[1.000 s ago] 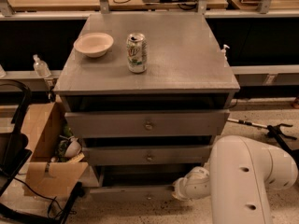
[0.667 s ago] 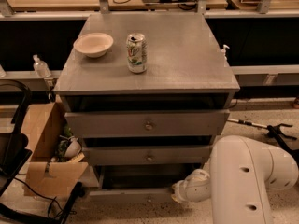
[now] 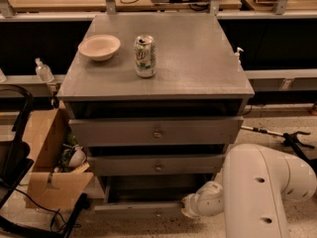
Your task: Open bottom drawer
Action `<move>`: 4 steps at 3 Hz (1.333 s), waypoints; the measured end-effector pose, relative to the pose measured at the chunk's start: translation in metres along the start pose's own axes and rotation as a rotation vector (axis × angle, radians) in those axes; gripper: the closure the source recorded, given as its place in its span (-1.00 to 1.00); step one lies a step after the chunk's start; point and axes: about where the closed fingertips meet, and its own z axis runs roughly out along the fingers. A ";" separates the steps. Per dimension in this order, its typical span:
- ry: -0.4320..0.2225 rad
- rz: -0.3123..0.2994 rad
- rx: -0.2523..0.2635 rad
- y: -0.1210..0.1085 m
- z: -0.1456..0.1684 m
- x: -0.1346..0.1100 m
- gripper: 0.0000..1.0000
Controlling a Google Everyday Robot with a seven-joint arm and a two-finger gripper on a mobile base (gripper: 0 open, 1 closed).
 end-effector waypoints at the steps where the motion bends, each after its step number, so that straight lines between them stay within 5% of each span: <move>1: 0.000 0.000 0.000 0.000 -0.002 -0.001 1.00; 2: -0.007 -0.004 -0.009 0.006 -0.003 -0.003 0.94; 4: -0.008 -0.004 -0.010 0.007 -0.002 -0.004 0.03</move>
Offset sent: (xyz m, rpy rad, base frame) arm -0.4546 0.0425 -0.0199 0.5742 0.6491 0.7169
